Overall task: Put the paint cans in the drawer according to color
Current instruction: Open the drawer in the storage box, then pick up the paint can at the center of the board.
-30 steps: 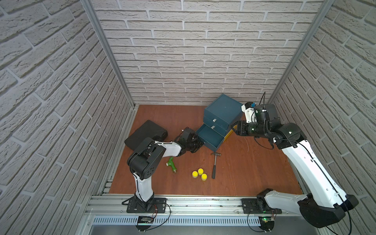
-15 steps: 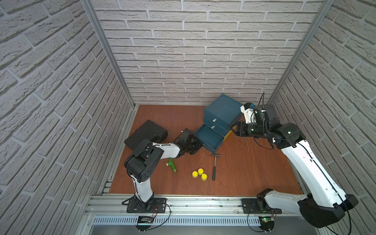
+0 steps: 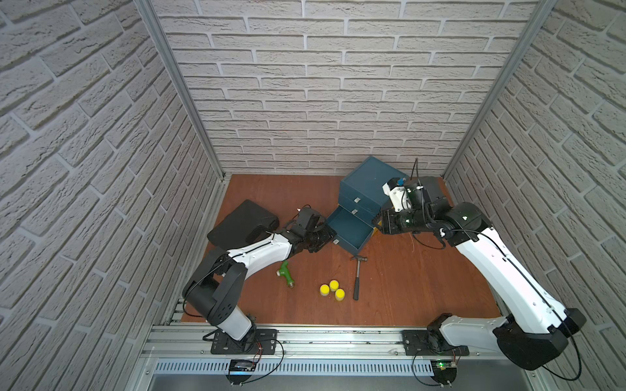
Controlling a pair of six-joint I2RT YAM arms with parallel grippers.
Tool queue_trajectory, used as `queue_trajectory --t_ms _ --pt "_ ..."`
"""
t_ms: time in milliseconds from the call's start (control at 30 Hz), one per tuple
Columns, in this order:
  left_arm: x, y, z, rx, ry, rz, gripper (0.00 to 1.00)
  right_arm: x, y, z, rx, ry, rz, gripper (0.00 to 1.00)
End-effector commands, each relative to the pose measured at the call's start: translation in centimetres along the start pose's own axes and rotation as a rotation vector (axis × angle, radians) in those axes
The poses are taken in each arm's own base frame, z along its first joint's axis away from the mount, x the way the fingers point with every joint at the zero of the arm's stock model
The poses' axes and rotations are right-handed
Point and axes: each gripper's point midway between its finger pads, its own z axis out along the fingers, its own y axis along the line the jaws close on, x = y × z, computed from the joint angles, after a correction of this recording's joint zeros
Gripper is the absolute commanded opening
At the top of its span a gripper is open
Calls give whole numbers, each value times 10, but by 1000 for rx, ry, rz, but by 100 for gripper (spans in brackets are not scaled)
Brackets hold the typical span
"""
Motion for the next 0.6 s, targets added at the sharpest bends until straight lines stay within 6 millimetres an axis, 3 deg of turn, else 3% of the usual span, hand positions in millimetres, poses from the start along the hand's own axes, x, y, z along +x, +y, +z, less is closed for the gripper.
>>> queue_trajectory --t_ms 0,233,400,567 --pt "-16 26 -36 -135 -43 12 59 24 18 16 -11 84 -123 52" --pt "-48 55 -113 -254 -145 -14 59 100 50 48 -15 338 -312 57" --pt "-57 70 -147 -299 -192 -24 60 158 60 71 17 539 -390 62" --pt "-62 70 -169 -308 -229 19 63 190 54 99 75 654 -404 66"
